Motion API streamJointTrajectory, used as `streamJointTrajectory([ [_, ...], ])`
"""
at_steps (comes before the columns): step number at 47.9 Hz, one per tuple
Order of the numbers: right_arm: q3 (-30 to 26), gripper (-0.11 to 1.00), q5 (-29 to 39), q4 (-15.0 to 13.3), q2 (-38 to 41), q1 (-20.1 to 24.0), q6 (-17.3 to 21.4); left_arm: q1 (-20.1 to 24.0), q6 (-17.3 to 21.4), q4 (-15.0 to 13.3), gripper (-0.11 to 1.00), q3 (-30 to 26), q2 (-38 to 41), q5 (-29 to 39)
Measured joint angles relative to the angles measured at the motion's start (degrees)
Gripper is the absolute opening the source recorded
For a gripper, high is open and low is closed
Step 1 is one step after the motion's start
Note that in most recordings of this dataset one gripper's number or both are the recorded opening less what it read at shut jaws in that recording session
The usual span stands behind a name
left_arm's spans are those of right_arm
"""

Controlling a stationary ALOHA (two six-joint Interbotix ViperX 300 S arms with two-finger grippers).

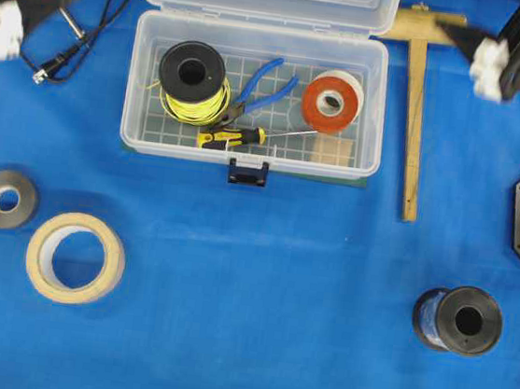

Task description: Open the tool box with both arms.

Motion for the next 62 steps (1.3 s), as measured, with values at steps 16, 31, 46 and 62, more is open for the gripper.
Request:
streamJointTrajectory([
  [16, 0.35, 0.83, 1.93, 0.53, 0.09, 21.01, 0.26, -18.72, 0.00, 0.00, 0.90, 0.53, 0.00, 0.44],
  [31, 0.70, 0.83, 6.77, 0.62, -1.85, 23.38, 0.35, -21.45, 0.00, 0.00, 0.90, 1.49, -2.46, 1.49],
  [46, 7.03, 0.83, 11.51, 0.79, -14.33, 23.38, 2.99, -21.71, 0.00, -0.09, 0.90, 6.33, -11.87, 5.89],
  [62, 14.68, 0.83, 9.67, 0.79, -21.53, 23.38, 6.94, -21.80, -2.64, -0.26, 0.89, 12.04, -17.84, 6.59],
])
